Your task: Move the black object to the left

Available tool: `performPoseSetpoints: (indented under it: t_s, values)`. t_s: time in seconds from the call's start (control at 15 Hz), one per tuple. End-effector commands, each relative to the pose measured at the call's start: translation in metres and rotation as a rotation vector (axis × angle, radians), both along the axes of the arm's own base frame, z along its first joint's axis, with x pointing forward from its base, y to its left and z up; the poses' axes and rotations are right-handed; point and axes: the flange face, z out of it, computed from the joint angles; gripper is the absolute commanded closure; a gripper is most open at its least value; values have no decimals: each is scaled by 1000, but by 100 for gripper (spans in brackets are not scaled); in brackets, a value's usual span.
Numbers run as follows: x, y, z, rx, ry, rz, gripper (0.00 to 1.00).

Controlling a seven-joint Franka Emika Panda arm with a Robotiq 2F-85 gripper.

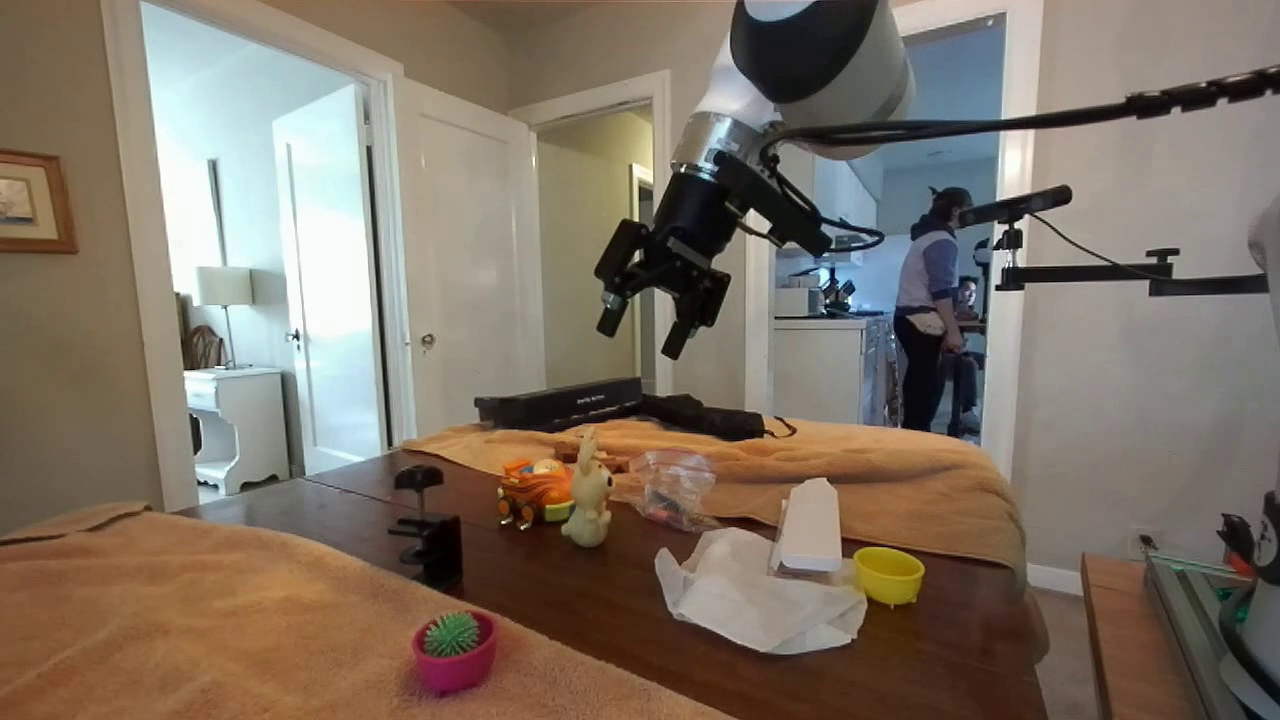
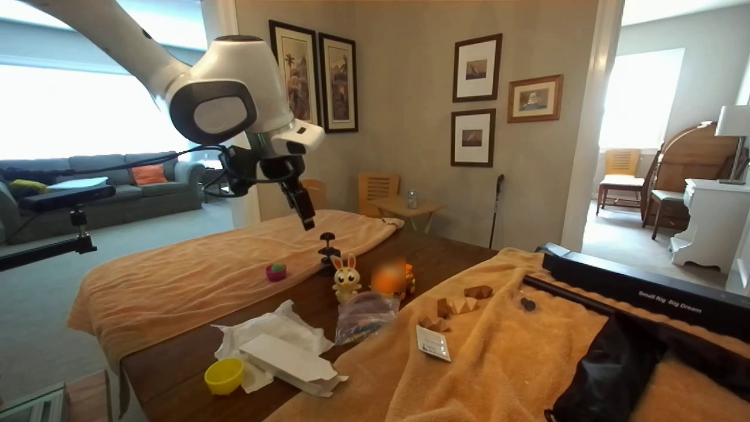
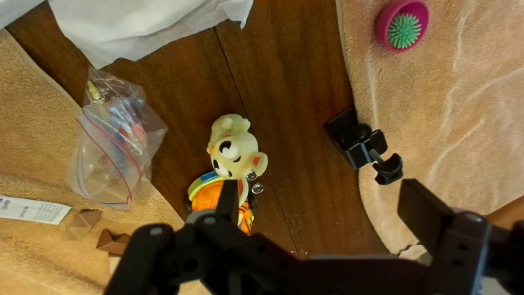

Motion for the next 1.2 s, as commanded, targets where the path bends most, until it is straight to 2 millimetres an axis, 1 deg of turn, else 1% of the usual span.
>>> performPoseSetpoints:
  t_s: [0.0, 0.13, 0.33, 0.53, 0.73, 0.8, 0.93, 1.13]
  values:
    - [16, 0, -5, 39, -20, 115, 0]
    - [27, 3, -7, 48, -42, 185, 0]
    - [49, 12, -12, 57, -72, 271, 0]
    - [81, 27, -21, 34, -77, 323, 0]
    - [113, 44, -37, -48, -47, 310, 0]
    - [84, 34, -26, -19, -64, 320, 0]
    - [100, 41, -37, -41, -46, 319, 0]
    - [108, 42, -42, -43, -42, 318, 0]
